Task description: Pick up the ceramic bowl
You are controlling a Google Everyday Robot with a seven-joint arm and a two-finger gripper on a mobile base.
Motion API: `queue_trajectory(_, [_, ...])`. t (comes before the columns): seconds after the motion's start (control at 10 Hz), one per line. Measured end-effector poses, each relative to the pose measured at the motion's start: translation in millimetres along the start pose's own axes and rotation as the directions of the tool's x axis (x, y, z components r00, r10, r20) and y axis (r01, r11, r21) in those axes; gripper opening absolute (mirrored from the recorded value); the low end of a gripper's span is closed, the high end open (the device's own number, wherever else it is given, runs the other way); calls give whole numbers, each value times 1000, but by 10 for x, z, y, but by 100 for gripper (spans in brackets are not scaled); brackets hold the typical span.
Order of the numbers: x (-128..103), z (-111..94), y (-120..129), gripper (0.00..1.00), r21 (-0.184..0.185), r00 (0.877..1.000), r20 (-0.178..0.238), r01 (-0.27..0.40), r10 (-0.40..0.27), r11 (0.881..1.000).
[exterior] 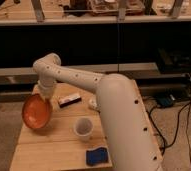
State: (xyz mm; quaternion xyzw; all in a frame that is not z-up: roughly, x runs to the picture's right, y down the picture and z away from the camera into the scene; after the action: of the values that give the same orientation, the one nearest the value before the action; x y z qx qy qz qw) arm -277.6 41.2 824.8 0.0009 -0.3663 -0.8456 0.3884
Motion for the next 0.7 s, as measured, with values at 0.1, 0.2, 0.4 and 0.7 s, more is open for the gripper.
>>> queue_trajectory(0.1, [3,-16,16,14,0,1000,1,4,-4,1000])
queue_trajectory(0.2, [4,-27,22,14,0,1000,1,6,-6,1000])
queue_trajectory(0.4, [5,-47,36,14,1,1000,3,10,-10,1000])
queue_trajectory(0.7, [2,-69,50,14,2,1000,4,23,-23,1000])
